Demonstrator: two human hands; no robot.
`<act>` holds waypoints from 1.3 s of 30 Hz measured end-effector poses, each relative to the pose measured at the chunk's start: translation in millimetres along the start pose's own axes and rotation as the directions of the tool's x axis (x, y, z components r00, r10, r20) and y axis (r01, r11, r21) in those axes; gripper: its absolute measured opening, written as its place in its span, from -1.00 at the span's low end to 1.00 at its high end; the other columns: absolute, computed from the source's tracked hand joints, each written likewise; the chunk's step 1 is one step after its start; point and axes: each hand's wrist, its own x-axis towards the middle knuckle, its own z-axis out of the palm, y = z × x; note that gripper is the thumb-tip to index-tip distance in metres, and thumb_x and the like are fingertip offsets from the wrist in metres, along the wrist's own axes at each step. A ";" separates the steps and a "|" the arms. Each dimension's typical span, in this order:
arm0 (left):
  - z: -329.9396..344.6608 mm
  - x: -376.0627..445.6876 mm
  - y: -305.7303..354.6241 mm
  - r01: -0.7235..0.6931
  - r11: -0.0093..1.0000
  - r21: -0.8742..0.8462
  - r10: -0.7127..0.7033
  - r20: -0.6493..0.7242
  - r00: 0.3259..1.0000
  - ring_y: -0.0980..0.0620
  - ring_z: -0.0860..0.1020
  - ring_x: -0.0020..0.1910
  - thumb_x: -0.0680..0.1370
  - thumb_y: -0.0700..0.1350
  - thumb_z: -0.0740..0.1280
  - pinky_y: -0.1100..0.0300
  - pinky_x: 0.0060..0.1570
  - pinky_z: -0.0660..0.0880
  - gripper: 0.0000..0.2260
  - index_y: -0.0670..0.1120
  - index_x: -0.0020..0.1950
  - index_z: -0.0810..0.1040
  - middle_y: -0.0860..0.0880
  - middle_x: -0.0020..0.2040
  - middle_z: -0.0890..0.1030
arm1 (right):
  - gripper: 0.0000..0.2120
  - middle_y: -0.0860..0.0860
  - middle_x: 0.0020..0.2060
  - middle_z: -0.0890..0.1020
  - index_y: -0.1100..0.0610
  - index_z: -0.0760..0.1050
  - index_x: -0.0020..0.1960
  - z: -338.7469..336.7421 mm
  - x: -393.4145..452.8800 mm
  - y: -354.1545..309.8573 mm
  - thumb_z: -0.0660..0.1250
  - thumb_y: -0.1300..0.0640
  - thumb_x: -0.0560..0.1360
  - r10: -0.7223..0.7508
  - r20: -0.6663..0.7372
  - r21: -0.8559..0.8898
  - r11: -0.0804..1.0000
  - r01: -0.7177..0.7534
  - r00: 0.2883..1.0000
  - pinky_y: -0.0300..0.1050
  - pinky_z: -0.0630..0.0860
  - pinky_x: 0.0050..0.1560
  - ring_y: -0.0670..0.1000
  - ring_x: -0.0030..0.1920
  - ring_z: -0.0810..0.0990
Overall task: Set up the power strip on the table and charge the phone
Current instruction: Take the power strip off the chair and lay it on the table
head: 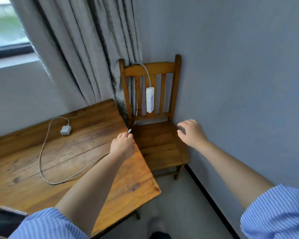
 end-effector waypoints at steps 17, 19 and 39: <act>-53.8 260.2 54.2 0.197 0.924 -0.328 -0.197 0.035 0.980 -0.14 0.51 0.11 0.59 -0.06 0.13 0.02 -0.04 0.53 -0.68 -0.16 0.30 0.35 -0.16 0.20 0.50 | -0.70 0.25 0.19 0.55 0.27 0.45 0.21 -52.2 276.2 64.7 0.22 0.22 0.50 -0.127 0.091 -0.051 0.990 0.132 0.988 0.05 0.38 0.23 0.23 0.22 0.45; -54.0 283.1 60.2 0.238 0.889 -0.390 -0.235 0.057 0.970 -0.14 0.55 0.05 0.60 -0.05 0.12 0.05 -0.11 0.53 -0.68 -0.18 0.28 0.36 -0.18 0.17 0.53 | -0.66 0.22 0.25 0.49 0.25 0.38 0.27 -45.0 303.4 65.9 0.20 0.21 0.51 -0.150 0.096 -0.050 0.987 0.155 0.984 0.05 0.35 0.28 0.21 0.27 0.40; -66.8 402.8 89.7 0.453 0.569 -0.686 -0.575 0.062 0.816 -0.14 0.54 -0.22 0.62 -0.05 0.07 0.06 -0.38 0.41 -0.71 -0.21 0.15 0.45 -0.20 -0.08 0.61 | -0.44 0.20 0.40 0.31 0.25 0.14 0.40 4.6 453.2 73.1 0.23 0.33 0.45 -0.505 0.069 -0.084 0.857 0.509 0.860 0.01 -0.03 0.45 0.15 0.43 0.23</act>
